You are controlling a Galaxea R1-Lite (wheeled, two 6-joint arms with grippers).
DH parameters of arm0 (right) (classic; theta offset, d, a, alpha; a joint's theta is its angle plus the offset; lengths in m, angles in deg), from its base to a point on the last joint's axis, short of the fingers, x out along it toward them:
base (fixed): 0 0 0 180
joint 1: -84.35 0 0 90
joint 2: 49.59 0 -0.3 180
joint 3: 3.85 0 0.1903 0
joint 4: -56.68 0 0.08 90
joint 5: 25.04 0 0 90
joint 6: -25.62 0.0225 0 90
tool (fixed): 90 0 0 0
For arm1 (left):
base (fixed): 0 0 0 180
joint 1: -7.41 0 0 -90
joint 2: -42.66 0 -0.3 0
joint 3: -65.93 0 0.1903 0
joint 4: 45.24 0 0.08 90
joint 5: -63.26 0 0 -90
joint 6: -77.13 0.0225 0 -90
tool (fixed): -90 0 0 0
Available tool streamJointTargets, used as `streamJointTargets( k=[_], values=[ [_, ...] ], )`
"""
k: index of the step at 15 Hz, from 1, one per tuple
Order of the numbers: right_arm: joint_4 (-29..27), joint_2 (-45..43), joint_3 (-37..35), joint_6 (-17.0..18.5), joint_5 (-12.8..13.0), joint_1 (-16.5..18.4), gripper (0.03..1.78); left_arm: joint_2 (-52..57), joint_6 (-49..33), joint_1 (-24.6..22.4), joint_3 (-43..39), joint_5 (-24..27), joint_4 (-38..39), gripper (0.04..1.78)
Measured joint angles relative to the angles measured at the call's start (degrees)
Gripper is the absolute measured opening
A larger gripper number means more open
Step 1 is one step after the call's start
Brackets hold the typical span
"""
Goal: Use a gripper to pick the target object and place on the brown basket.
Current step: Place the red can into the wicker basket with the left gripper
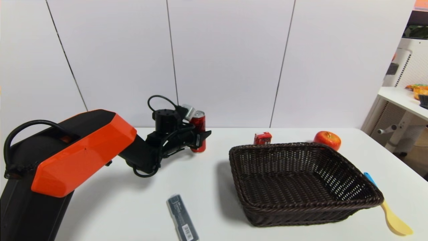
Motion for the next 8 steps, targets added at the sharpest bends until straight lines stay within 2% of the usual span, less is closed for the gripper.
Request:
streamJointTargets(
  k=[4,8],
  values=[
    [0.0,0.0,0.0,0.0,0.0,0.0,1.70,2.0,0.2,0.0,0.0,0.0,-0.3,1.01],
    [0.0,0.0,0.0,0.0,0.0,0.0,1.70,9.6,0.7,0.7,0.6,0.6,-1.9,1.01]
  ],
)
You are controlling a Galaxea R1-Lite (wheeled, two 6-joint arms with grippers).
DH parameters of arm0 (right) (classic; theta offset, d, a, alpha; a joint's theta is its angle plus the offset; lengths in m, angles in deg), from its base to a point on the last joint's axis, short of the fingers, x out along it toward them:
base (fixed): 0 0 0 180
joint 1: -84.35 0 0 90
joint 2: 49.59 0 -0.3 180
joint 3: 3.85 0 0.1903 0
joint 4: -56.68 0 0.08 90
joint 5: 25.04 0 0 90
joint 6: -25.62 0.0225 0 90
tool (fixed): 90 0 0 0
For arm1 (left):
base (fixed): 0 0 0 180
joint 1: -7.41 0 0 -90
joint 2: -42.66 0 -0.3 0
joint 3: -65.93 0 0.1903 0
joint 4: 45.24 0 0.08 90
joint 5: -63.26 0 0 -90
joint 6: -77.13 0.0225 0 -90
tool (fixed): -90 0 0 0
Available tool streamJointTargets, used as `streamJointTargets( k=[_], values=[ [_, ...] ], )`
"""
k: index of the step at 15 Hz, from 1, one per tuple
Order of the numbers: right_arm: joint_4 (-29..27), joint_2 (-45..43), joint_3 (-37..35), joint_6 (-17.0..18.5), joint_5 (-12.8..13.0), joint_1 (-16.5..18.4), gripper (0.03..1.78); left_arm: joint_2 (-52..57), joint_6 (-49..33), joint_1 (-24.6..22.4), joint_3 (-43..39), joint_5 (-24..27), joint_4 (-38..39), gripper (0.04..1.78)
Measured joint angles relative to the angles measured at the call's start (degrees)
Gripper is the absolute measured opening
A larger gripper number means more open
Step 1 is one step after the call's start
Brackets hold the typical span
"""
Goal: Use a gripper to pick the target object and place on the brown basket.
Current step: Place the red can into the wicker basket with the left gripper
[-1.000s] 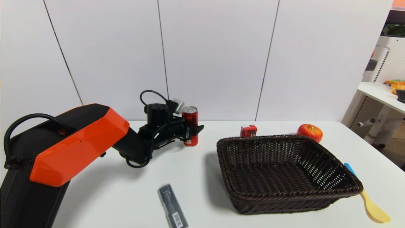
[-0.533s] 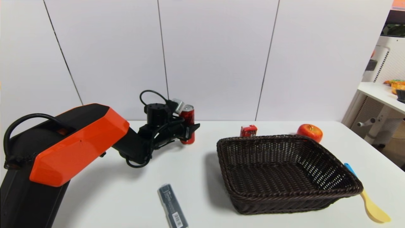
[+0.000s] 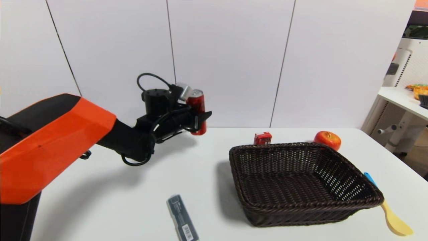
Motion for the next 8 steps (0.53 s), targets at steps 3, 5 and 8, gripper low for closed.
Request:
streamJointTargets(
  k=[3,5,8],
  values=[
    [0.0,0.0,0.0,0.0,0.0,0.0,1.70,6.9,-0.2,4.6,1.6,1.2,-5.4,1.01],
    [0.0,0.0,0.0,0.0,0.0,0.0,1.70,10.4,-0.2,8.8,3.9,4.2,-9.8,1.01],
    [0.0,0.0,0.0,0.0,0.0,0.0,1.70,12.3,-0.1,15.7,8.7,5.3,-14.5,1.01]
  ],
)
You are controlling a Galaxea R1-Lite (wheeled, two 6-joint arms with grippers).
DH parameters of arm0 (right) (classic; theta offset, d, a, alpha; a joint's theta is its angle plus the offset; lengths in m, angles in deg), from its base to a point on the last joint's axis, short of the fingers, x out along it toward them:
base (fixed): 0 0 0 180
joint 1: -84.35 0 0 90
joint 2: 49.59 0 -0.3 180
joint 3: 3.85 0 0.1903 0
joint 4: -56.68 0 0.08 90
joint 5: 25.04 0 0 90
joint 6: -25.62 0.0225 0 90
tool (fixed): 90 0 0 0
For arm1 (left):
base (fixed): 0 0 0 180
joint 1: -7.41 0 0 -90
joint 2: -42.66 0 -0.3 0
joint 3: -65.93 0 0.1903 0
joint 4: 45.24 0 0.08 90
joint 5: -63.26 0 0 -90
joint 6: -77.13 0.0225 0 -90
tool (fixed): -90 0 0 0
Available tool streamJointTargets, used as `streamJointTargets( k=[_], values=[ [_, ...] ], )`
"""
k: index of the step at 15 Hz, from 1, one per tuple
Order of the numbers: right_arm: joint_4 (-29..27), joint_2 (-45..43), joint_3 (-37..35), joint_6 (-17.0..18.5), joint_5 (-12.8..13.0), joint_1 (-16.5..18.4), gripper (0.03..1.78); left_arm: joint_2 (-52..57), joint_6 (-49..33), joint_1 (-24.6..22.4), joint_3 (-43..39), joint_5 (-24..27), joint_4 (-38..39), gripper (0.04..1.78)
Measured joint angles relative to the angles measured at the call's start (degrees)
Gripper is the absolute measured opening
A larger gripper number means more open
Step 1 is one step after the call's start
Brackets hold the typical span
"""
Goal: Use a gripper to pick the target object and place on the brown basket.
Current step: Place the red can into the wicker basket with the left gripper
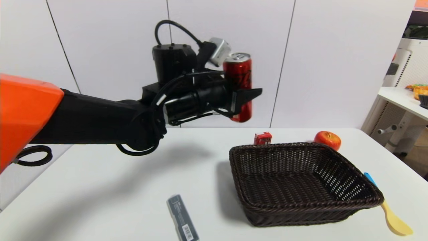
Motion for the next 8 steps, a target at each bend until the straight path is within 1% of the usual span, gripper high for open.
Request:
streamJointTargets(
  k=[2,4,6,8],
  values=[
    [0.0,0.0,0.0,0.0,0.0,0.0,1.70,-0.6,0.2,5.0,2.7,0.2,-2.7,1.01],
    [0.0,0.0,0.0,0.0,0.0,0.0,1.70,-2.0,0.4,8.7,3.5,0.2,-5.0,1.01],
    [0.0,0.0,0.0,0.0,0.0,0.0,1.70,-4.2,0.5,11.3,3.7,0.1,-5.9,1.01],
    [0.0,0.0,0.0,0.0,0.0,0.0,1.70,-6.7,1.0,12.4,3.8,0.1,-6.0,1.01]
  ],
)
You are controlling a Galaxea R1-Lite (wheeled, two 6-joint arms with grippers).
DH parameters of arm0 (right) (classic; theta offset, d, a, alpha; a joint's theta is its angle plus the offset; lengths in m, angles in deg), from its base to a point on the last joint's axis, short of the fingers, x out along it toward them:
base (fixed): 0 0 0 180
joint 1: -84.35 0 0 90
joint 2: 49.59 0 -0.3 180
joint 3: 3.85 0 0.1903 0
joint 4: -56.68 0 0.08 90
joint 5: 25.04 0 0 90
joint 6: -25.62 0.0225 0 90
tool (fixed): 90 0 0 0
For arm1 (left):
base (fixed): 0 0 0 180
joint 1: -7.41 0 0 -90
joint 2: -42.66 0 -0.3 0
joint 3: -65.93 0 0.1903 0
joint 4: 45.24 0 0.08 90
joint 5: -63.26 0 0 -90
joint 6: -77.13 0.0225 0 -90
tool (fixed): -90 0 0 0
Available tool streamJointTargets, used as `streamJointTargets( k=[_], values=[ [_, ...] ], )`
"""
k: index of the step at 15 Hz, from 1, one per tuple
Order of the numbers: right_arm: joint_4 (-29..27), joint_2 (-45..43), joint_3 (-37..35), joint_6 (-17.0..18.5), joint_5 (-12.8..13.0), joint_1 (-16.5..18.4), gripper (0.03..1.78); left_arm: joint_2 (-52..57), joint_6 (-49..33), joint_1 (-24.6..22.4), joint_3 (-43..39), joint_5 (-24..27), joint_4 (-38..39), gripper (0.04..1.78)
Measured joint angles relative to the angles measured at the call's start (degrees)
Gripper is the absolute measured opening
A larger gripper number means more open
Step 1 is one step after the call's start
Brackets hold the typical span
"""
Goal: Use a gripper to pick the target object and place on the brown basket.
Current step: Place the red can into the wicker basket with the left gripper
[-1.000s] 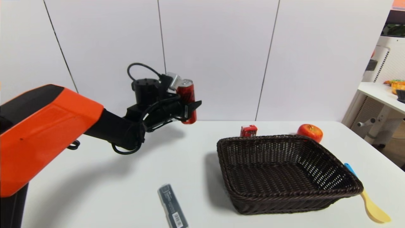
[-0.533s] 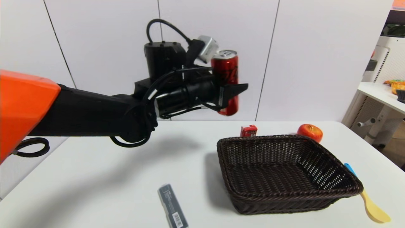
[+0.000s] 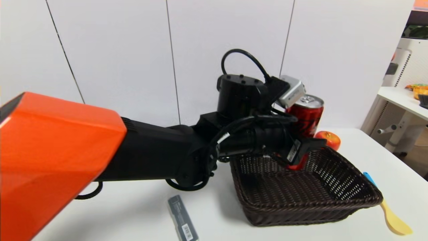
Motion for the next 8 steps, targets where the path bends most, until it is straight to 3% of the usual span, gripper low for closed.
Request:
streamJointTargets(
  k=[4,8],
  values=[
    [0.0,0.0,0.0,0.0,0.0,0.0,1.70,-4.4,1.3,0.2,0.3,-0.1,0.2,1.01],
    [0.0,0.0,0.0,0.0,0.0,0.0,1.70,-7.5,1.0,-0.2,1.5,-0.2,0.5,1.28]
  ],
)
